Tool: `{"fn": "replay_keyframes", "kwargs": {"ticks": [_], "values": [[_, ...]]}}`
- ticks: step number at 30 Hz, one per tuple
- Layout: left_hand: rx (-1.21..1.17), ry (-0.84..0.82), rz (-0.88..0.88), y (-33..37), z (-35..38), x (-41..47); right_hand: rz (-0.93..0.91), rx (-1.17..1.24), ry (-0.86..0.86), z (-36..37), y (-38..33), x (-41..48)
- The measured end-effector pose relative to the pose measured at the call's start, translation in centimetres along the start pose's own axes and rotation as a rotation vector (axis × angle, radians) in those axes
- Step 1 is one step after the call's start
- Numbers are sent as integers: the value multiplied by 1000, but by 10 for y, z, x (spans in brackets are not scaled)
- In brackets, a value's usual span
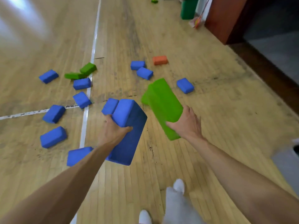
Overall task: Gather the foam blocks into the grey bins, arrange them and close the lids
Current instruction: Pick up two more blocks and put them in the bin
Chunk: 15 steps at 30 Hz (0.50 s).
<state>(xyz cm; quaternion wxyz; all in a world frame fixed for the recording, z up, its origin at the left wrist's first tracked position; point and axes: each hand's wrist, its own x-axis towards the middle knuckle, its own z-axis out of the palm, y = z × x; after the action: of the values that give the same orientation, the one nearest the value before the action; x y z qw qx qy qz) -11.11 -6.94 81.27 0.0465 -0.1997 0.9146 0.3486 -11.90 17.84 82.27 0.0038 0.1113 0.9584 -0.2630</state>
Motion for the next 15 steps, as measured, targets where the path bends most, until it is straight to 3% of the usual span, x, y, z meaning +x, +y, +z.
{"fn": "replay_keyframes", "kwargs": {"ticks": [7, 15], "values": [[29, -199, 285, 124, 104, -92, 292, 91, 193, -111, 161, -80], [104, -492, 472, 271, 309, -285, 593, 238, 440, -232, 407, -206]]}}
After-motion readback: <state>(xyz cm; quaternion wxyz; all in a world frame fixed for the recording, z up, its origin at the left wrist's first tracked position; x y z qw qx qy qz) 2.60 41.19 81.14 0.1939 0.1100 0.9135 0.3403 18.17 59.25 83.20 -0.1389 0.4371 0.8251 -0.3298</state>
